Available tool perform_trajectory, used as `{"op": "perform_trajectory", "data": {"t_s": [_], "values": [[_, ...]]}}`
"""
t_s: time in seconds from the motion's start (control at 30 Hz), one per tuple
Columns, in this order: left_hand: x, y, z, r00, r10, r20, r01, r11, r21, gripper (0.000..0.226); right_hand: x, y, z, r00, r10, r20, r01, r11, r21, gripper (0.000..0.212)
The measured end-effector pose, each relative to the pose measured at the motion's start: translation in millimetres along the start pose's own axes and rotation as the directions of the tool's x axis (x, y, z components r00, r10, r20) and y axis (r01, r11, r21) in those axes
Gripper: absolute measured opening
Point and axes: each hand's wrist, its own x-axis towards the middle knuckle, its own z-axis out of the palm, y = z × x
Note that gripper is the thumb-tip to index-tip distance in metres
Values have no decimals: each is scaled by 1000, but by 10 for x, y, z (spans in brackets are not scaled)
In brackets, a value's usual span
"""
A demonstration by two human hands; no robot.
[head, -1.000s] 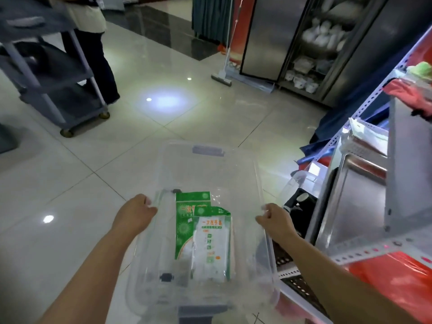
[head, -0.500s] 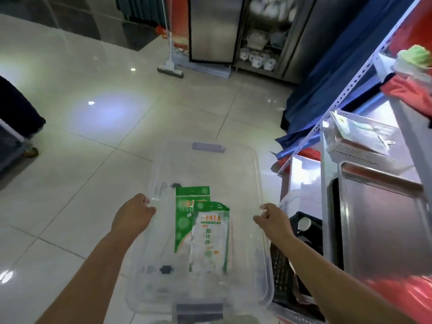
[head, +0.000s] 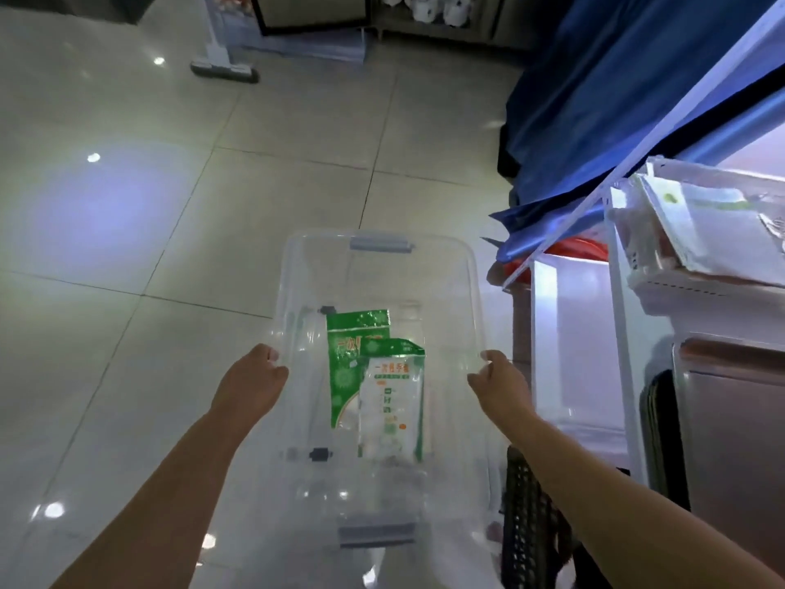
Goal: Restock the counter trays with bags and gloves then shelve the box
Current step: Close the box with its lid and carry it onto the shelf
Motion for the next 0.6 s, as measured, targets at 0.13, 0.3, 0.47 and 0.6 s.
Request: {"op": "perform_trajectory", "data": {"t_s": [0.13,0.3,0.47,0.6], "values": [[863,214,188,997,7,78,-9,999,34,29,713,-159,95,997,80,-11,-80,996,-33,45],[1937,396,561,984,27,176,-43,995,90,32,1517,-196,323,982,185,-42,-187,981,-45,46],[2903,537,957,958,69,277,-117,980,160,27,2259,-130,578,967,241,-81,-246,968,-53,46],[3630,586,1320,918,96,386,-205,946,252,16,2886,39,866,955,281,-99,-289,954,-78,44]]}}
